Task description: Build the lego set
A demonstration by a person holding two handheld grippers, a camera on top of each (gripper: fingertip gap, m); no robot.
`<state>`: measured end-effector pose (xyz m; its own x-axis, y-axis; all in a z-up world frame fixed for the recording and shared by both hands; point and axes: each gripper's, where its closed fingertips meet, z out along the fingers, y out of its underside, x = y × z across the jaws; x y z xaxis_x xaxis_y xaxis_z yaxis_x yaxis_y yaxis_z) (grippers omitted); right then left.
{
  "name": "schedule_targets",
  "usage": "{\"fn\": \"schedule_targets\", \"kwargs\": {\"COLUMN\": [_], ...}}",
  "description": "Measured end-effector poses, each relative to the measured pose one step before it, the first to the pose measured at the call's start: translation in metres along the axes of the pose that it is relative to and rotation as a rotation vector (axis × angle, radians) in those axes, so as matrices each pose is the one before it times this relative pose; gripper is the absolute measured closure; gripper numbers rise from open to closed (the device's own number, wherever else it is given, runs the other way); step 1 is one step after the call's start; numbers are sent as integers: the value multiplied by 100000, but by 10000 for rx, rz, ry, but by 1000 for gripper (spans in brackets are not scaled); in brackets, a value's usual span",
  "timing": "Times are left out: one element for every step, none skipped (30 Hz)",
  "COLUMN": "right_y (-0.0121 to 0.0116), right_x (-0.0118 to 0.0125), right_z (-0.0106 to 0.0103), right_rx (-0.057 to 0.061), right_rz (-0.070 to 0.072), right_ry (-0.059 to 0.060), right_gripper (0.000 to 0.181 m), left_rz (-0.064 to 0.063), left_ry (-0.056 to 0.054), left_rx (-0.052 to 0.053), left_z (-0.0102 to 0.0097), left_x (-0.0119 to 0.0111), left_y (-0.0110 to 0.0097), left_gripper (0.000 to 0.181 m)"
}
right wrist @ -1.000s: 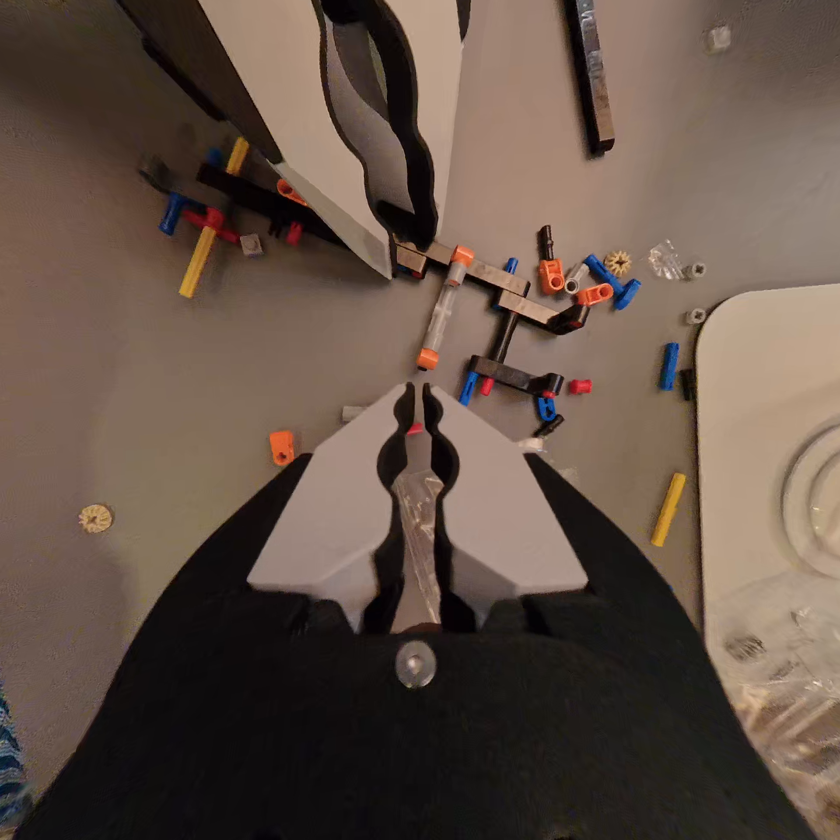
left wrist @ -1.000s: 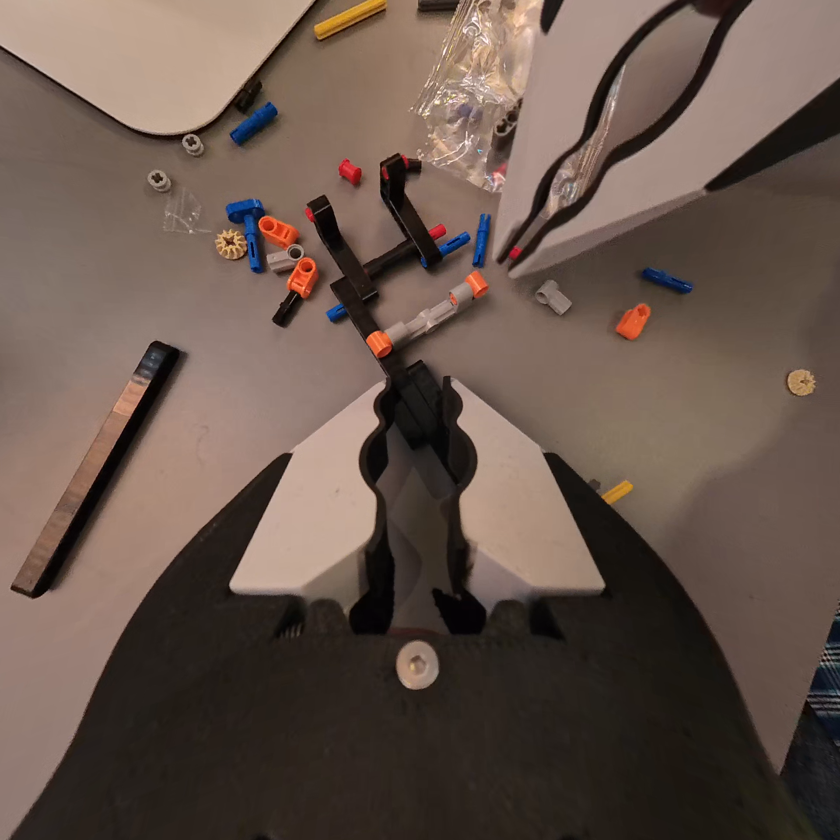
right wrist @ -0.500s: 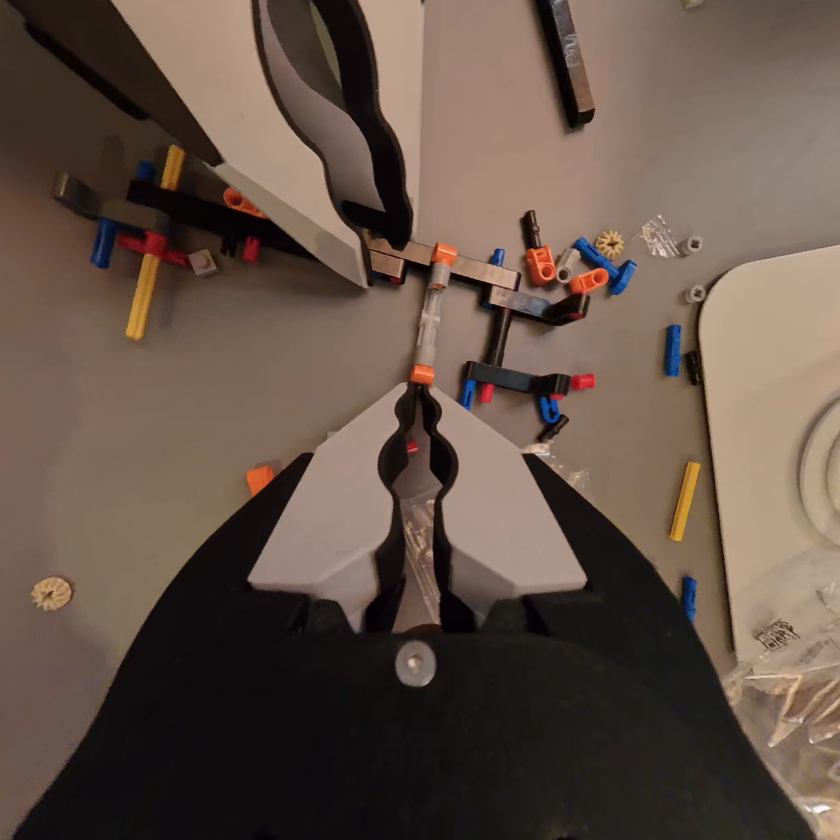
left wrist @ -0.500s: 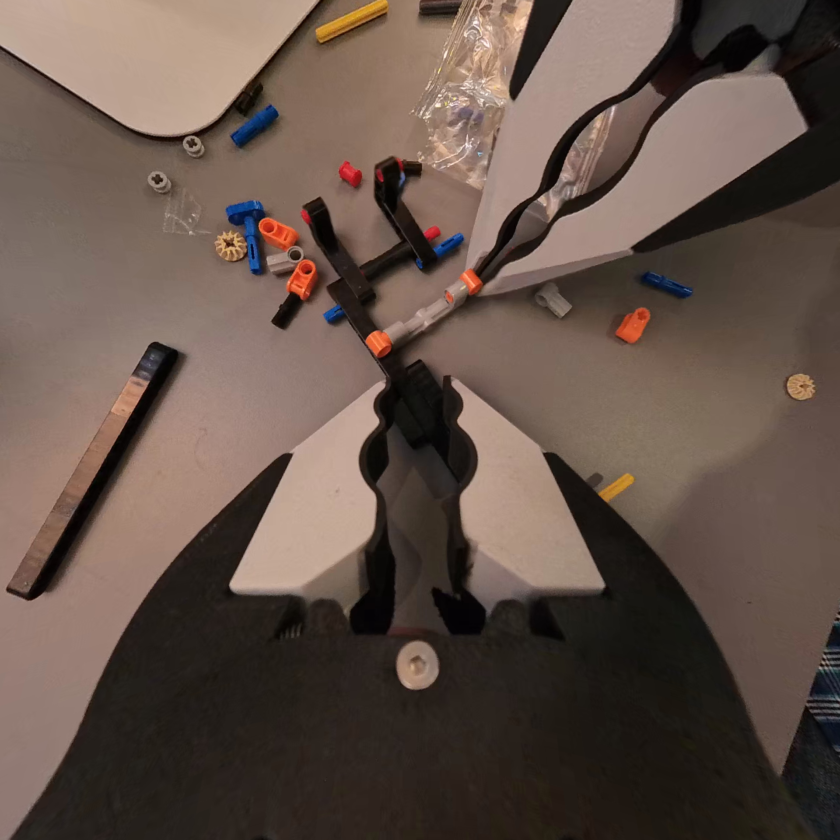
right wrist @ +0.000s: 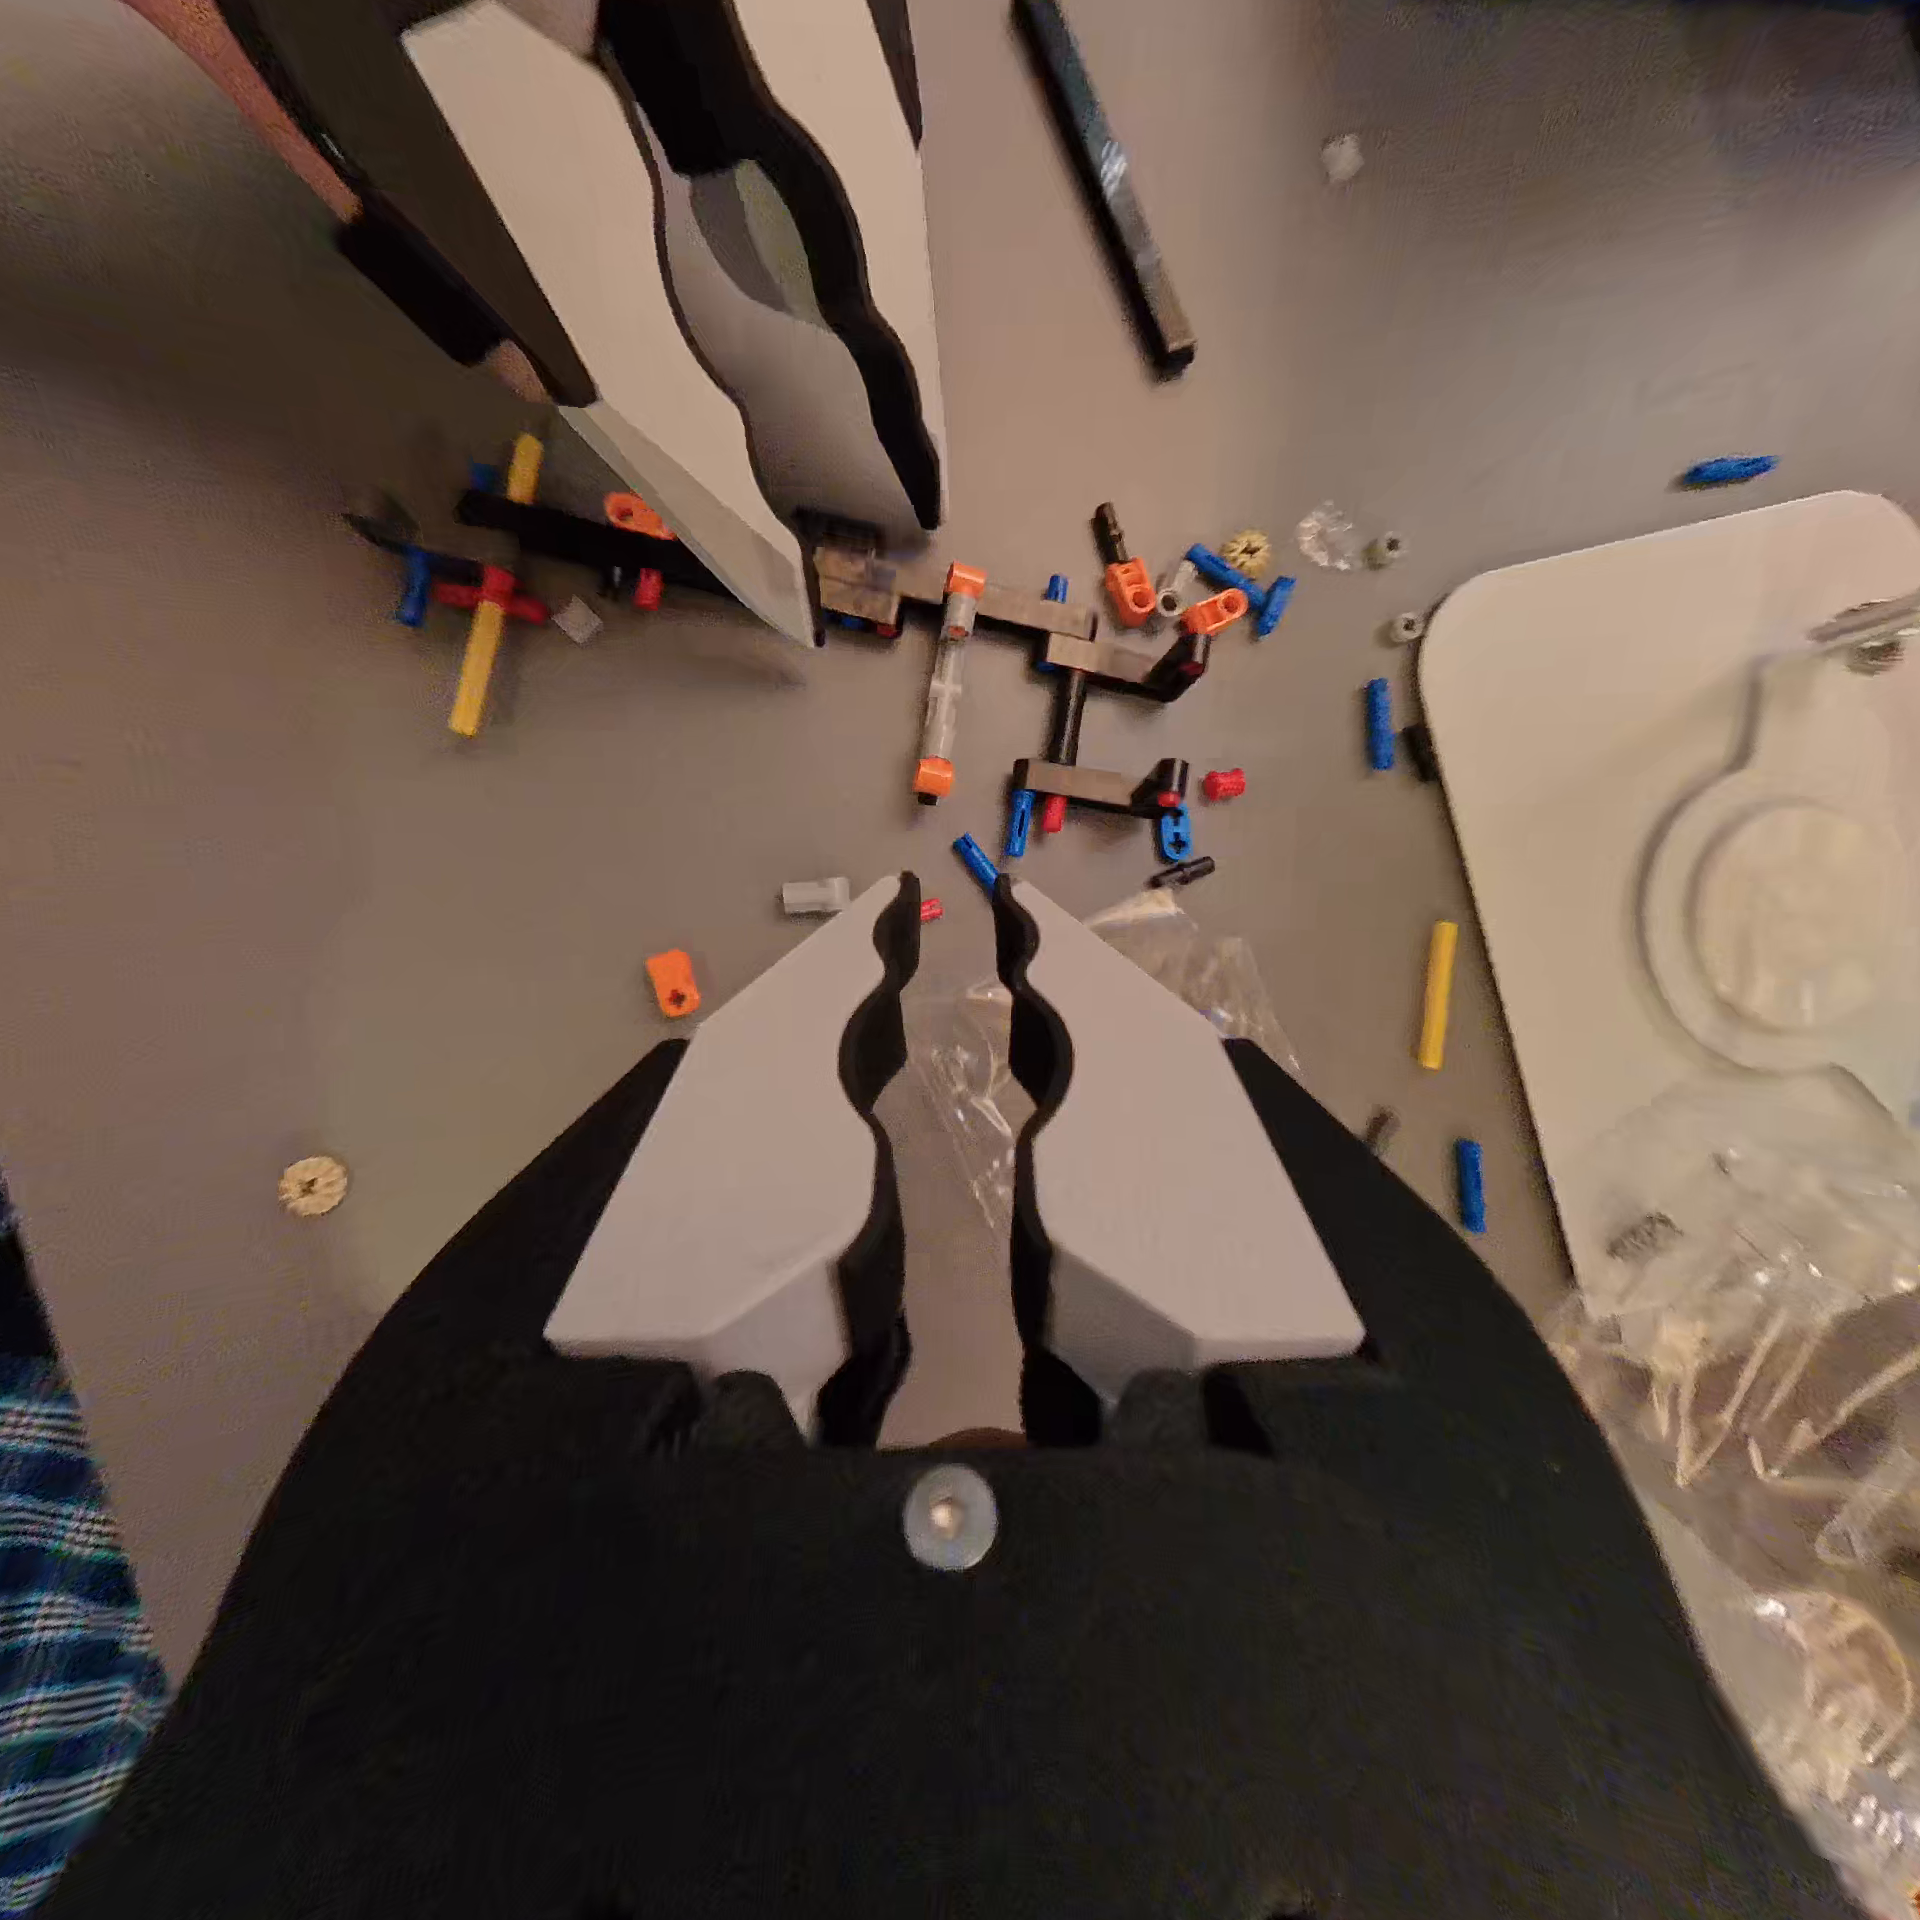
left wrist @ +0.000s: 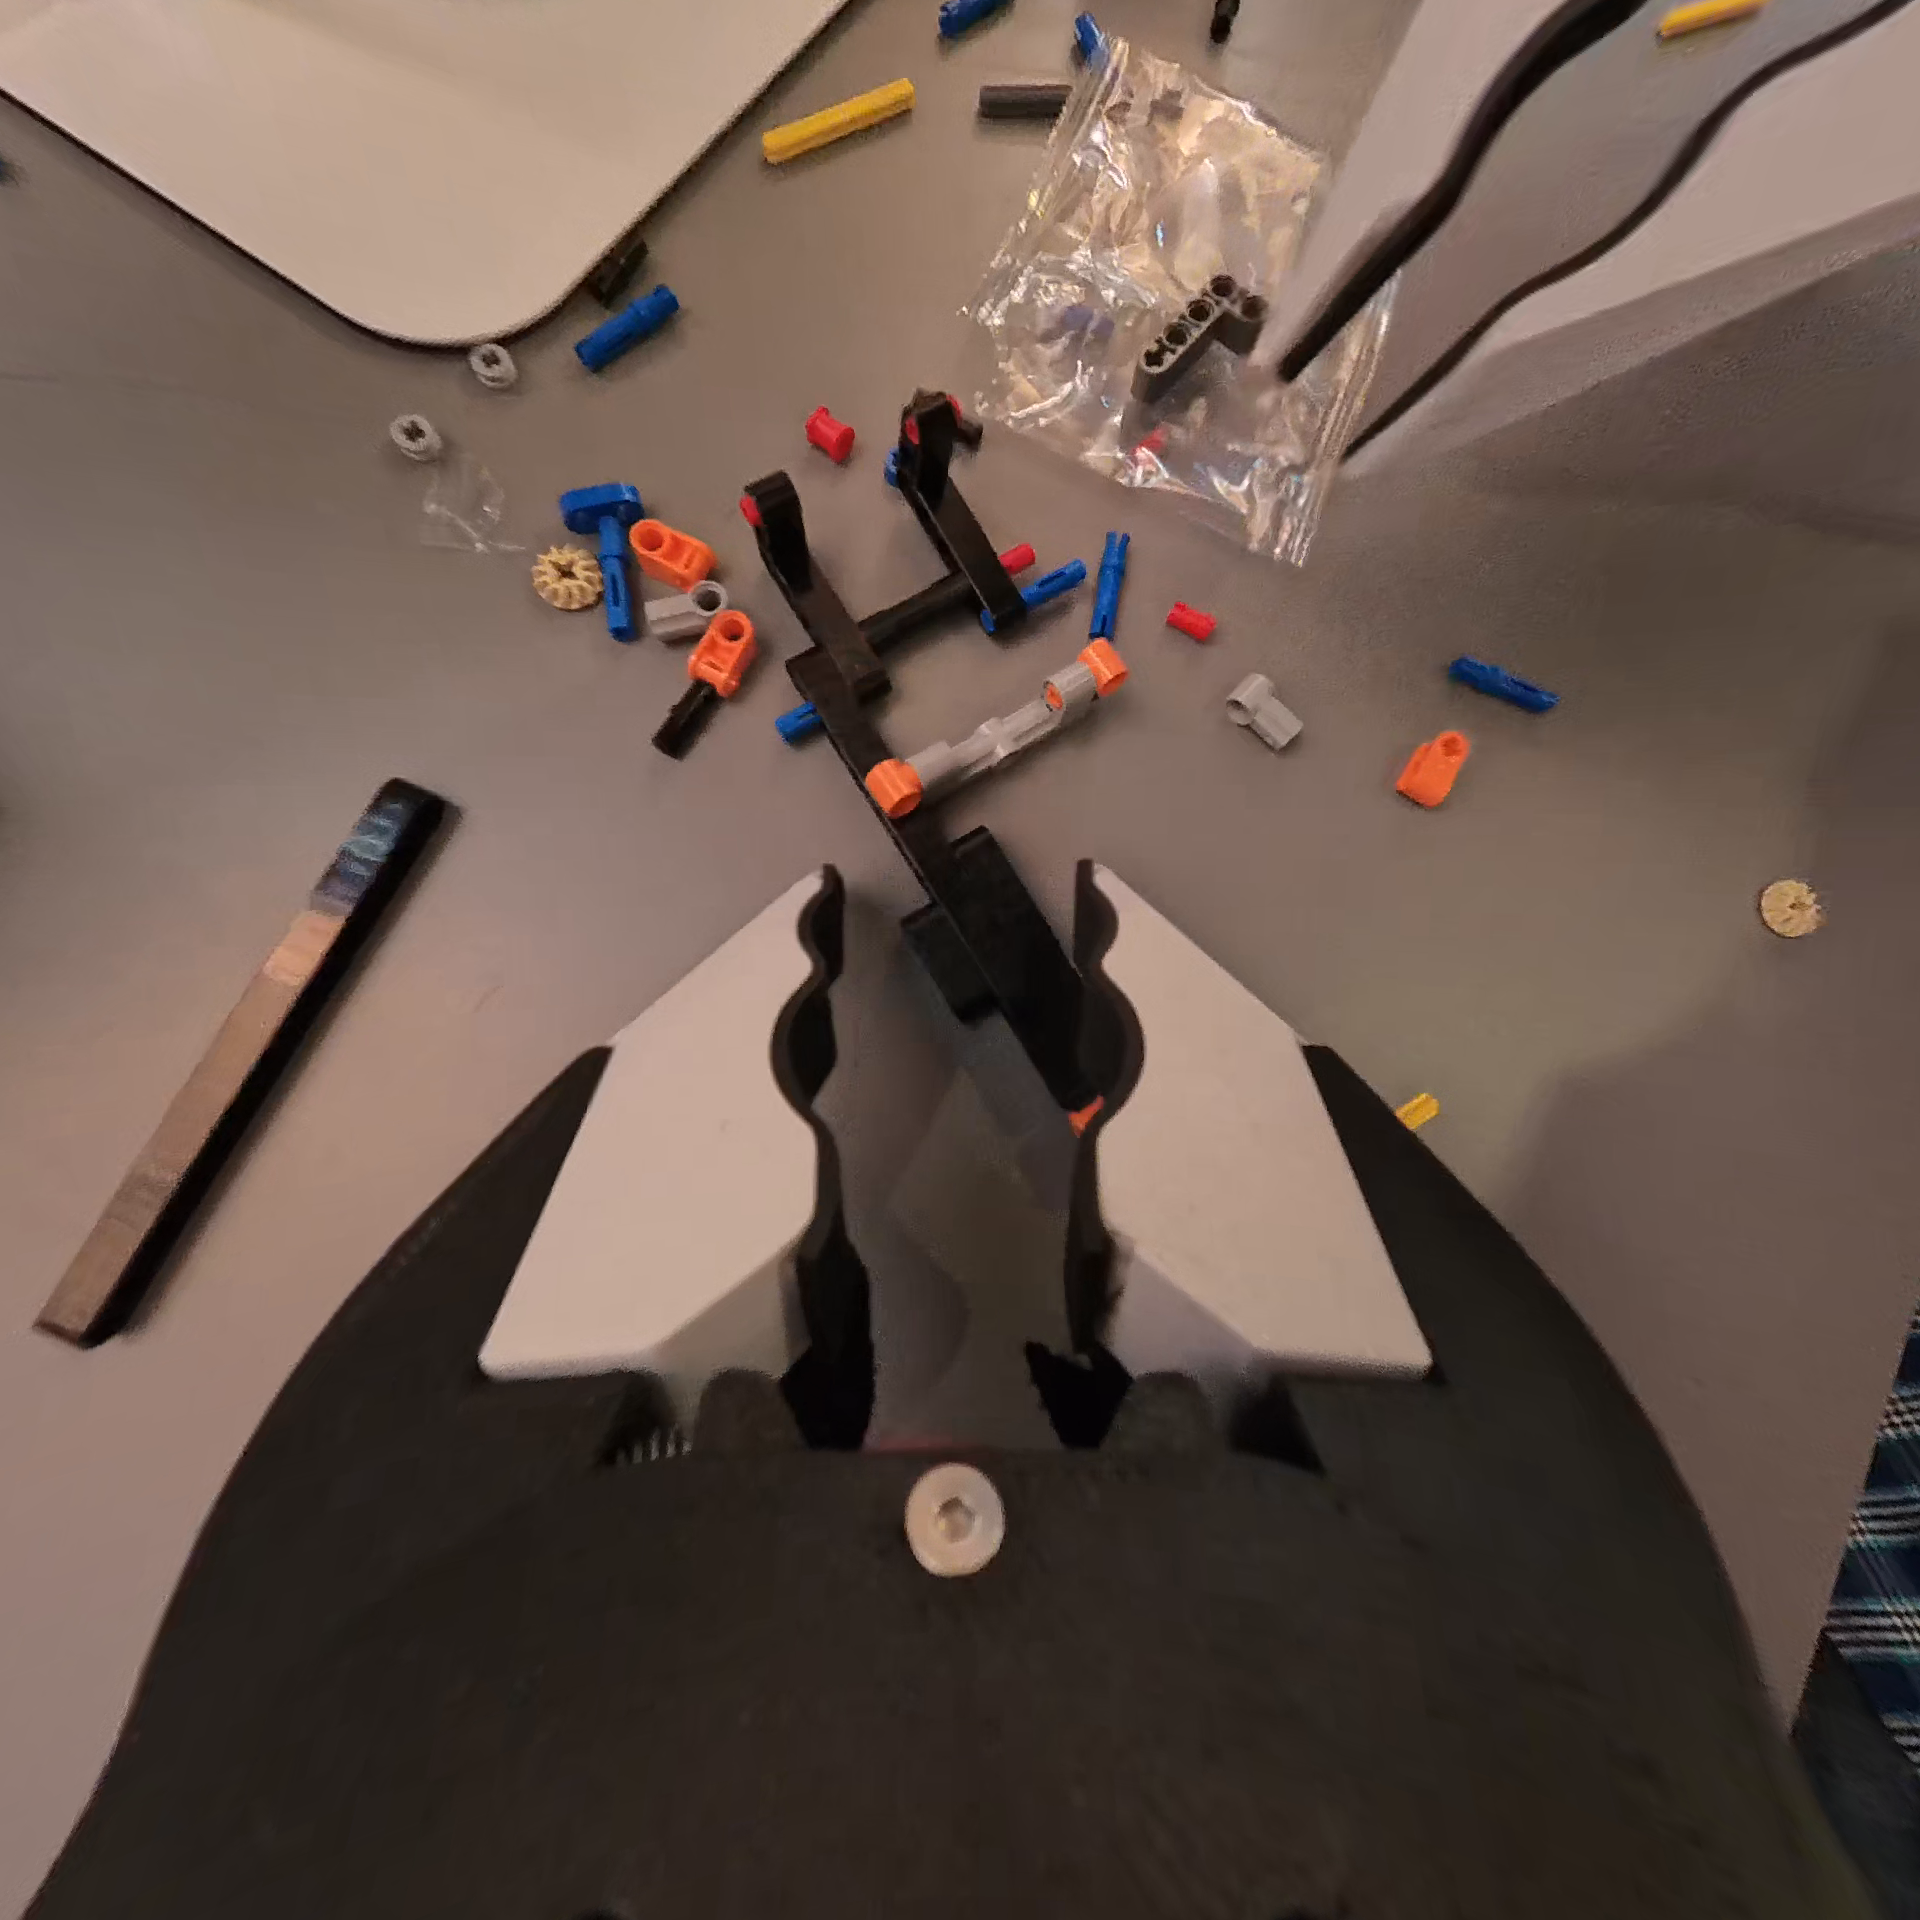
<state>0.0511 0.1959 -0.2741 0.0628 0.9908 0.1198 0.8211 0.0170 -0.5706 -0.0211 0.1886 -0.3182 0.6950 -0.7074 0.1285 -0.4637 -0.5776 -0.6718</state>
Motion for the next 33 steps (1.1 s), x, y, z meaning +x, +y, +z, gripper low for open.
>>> {"fn": "schedule_targets", "kwargs": {"right_y": [-229,-138,-68,-37,41,95,-61,-232,-363,-357,-457,-723,-958,-1061,-1023,-945,-870,-774,-703,-633,-532,-373,-283,-301,-255,-138,-58,-52,-34,-75,-125,-72,3], "right_x": [-39,-38,54,220,440,634,807,842,977,1195,1460,1535,1501,1457,1490,1466,1411,1371,1246,1146,1107,1130,993,834,811,891,952,936,924,837,732,645,563], "right_z": [-945,-869,-810,-796,-783,-758,-778,-810,-828,-807,-820,-819,-779,-655,-574,-470,-366,-270,-123,-19,107,234,327,410,458,512,541,576,591,589,587,608,591], "right_rx": [312,304,302,322,279,248,313,366,370,269,224,312,362,317,209,146,117,102,106,137,135,69,18,29,2,-77,-111,-91,-75,-58,-34,-60,-102], "right_rz": [144,147,159,182,196,210,245,235,177,69,-75,-161,-140,-81,-65,-137,-205,-199,-186,-175,-157,-132,-140,-167,-149,-178,-272,-264,-140,-19,1,-49,-111], "right_ry": [41,47,75,145,204,219,234,192,226,311,425,427,325,246,274,309,319,317,249,200,194,211,145,73,72,131,176,137,86,26,-14,-7,10], "right_gripper": [169,169,168,165,160,155,147,142,139,136,134,133,131,128,126,125,125,125,125,125,125,123,121,121,121,119,119,117,114,112,112,111,111], "left_rz": [-35,-95,-6,77,87,83,128,156,140,155,211,279,334,360,366,342,283,209,161,122,68,11,-13,27,52,51,125,187,166,132,102,49,-4], "left_ry": [-63,-94,-138,-150,-110,-152,-210,-208,-180,-174,-207,-210,-231,-254,-253,-171,-102,-174,-251,-213,-154,-130,-114,-164,-175,-147,-89,-101,-304,-193,46,99,3], "left_rx": [173,163,188,265,275,230,223,233,235,221,282,286,272,229,185,214,160,42,46,95,93,68,46,50,19,-13,10,-31,-273,-306,-173,-112,-74], "left_z": [-402,-483,-571,-661,-684,-615,-525,-433,-320,-186,-86,23,98,191,274,334,398,459,457,464,486,565,588,547,527,531,515,498,504,443,305,157,27], "left_x": [-192,-285,-292,-237,-123,-158,-205,-152,-104,-108,-165,-196,-283,-394,-492,-474,-466,-701,-867,-821,-750,-714,-676,-674,-649,-556,-369,-311,-625,-449,-25,82,-89], "left_y": [-297,-345,-448,-644,-759,-808,-898,-1011,-1107,-1246,-1476,-1650,-1739,-1718,-1618,-1555,-1318,-1002,-861,-806,-681,-540,-432,-363,-243,-153,-183,-100,304,494,474,547,601], "left_gripper": [134,127,124,122,121,118,115,111,107,107,107,107,107,109,109,109,110,111,111,111,112,112,112,113,114,114,115,118,118,117,118,118,120]}}
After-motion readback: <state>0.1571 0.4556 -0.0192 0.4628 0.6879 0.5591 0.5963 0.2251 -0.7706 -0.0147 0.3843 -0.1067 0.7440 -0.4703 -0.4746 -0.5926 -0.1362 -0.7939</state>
